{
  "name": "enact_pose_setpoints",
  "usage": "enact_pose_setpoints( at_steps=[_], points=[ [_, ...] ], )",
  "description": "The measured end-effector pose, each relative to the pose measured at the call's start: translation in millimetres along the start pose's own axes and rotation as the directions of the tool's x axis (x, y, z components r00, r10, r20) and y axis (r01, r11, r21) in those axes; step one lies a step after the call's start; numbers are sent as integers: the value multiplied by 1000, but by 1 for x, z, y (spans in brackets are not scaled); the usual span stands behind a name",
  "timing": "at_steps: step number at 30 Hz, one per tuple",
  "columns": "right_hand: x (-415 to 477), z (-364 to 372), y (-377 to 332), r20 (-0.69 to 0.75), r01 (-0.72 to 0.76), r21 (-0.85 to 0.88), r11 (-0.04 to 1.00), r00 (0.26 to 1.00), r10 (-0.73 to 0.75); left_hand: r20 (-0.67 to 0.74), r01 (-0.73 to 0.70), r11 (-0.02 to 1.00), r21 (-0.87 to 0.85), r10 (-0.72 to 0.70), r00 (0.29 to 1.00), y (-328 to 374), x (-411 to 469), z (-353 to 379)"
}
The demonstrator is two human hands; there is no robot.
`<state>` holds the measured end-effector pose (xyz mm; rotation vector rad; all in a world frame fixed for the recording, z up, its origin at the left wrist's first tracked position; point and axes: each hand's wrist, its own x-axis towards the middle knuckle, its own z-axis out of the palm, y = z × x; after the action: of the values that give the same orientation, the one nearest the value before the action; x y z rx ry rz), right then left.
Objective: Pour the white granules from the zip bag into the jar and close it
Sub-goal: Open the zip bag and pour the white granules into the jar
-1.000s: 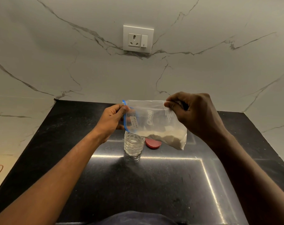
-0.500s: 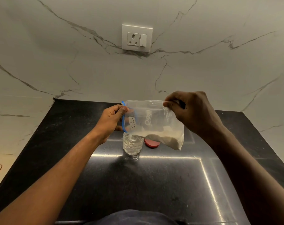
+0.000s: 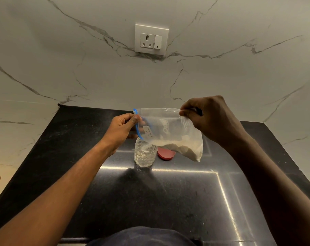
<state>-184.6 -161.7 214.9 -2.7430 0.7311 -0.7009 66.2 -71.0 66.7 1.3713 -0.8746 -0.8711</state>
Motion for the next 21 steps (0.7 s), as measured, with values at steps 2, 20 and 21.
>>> enact_pose_setpoints(
  at_steps=[2, 20, 21],
  points=[
    [1, -1, -1, 25, -1, -3, 1000, 1000, 2, -6, -14, 1000, 26, 14, 1000, 1, 0, 0],
    [9, -1, -13, 95, -17, -11, 1000, 995, 18, -60, 0, 994, 111, 6, 998, -9, -2, -11],
    [10, -2, -14, 90, -15, -8, 1000, 996, 15, -60, -1, 994, 110, 7, 998, -10, -2, -11]
  ],
)
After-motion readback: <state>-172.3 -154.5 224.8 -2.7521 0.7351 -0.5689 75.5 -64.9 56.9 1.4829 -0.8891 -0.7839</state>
